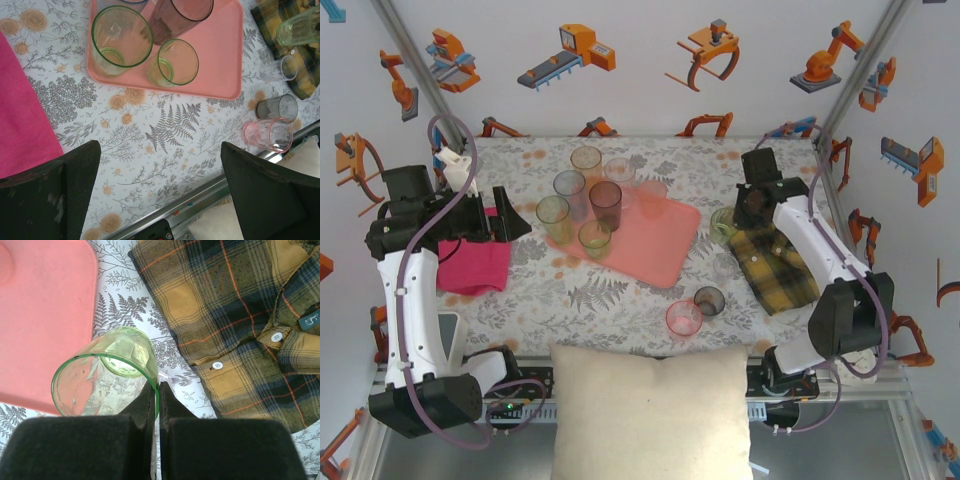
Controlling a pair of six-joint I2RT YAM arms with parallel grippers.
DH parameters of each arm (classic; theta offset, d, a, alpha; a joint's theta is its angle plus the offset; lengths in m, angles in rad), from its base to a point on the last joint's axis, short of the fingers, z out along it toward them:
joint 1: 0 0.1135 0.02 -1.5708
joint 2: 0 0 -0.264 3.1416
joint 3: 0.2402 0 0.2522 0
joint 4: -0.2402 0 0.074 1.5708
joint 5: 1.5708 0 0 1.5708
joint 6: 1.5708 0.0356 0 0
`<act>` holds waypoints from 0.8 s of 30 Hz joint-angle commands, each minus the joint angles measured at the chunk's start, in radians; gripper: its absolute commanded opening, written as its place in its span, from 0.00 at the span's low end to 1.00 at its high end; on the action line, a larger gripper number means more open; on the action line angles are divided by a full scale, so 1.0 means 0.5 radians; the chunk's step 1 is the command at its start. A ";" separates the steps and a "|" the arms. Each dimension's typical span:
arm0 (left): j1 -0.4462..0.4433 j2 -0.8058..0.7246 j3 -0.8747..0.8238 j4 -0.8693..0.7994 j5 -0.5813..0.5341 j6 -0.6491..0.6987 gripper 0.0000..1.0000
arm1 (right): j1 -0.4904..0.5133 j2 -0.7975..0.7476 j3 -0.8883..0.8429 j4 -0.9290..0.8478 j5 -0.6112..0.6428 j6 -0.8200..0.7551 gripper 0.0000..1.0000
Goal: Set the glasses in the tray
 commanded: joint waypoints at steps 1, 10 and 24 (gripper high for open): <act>0.011 -0.027 -0.009 0.003 0.032 0.013 0.97 | -0.008 -0.093 0.079 -0.054 0.037 -0.016 0.03; 0.019 -0.029 -0.019 0.015 0.034 0.013 0.97 | 0.085 -0.051 0.229 -0.097 0.036 0.002 0.03; 0.033 -0.058 -0.038 0.012 0.038 0.011 0.97 | 0.562 0.262 0.442 0.046 0.064 0.159 0.04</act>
